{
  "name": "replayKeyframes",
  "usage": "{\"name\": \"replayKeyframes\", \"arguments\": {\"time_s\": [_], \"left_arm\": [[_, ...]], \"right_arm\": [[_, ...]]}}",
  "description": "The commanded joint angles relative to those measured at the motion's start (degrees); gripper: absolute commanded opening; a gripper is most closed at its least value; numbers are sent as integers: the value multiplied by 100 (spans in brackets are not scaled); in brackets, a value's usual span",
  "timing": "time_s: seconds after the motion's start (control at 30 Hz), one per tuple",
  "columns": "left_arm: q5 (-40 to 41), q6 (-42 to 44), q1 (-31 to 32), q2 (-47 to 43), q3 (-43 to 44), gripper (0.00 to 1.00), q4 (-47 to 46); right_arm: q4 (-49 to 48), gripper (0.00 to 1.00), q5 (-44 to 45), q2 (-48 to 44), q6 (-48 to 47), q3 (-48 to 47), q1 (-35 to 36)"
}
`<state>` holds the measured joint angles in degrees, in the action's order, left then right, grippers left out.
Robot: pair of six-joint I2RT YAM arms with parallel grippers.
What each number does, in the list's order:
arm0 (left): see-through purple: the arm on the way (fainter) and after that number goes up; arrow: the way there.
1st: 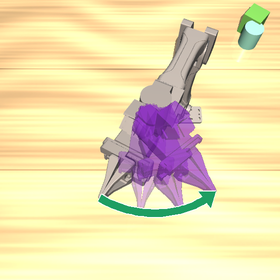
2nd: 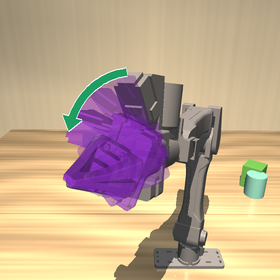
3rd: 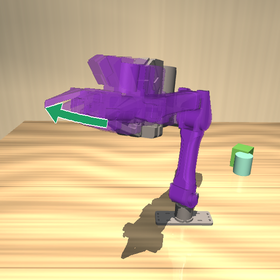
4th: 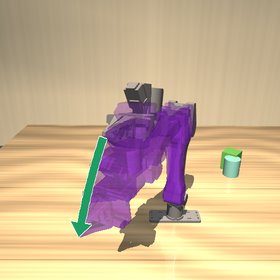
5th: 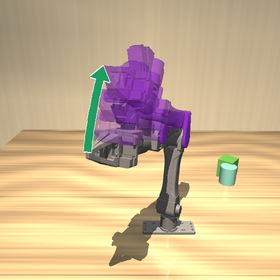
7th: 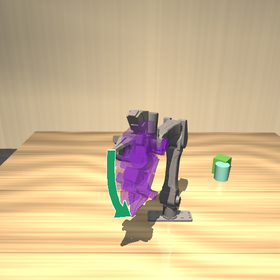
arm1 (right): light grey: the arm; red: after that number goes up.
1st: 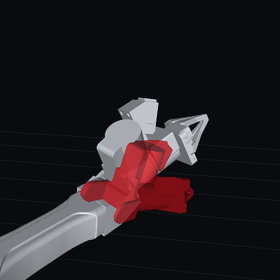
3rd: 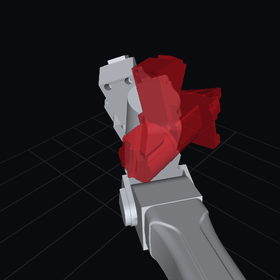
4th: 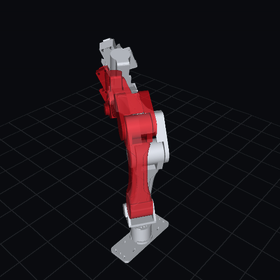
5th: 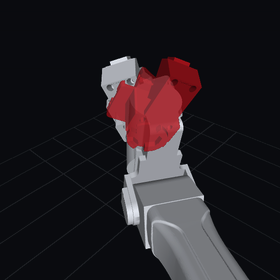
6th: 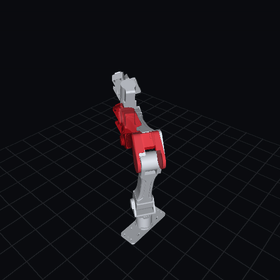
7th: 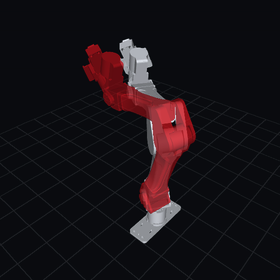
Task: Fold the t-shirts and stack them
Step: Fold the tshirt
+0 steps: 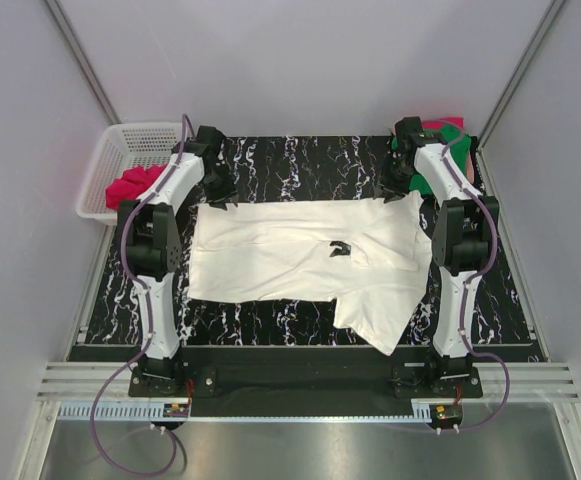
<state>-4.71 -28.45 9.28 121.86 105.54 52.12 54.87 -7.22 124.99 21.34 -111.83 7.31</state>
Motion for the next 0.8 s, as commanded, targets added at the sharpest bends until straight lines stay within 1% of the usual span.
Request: {"name": "replayKeyframes", "arguments": {"time_s": [0.0,0.17,0.3,0.5,0.77], "left_arm": [[-109,-12,13,258,415,38,185],[-214,-21,4,417,538,33,238],[-320,-47,4,627,670,33,290],[-127,50,-22,751,845,34,404],[163,-3,-66,1155,1276,33,720]], "right_arm": [[278,41,-218,403,-174,-532,-98],[270,42,-165,684,-209,-664,-90],[278,42,-209,939,-236,-866,-90],[357,43,-122,1221,-245,-1174,-107],[489,43,-112,1563,-262,-1446,-116]]}}
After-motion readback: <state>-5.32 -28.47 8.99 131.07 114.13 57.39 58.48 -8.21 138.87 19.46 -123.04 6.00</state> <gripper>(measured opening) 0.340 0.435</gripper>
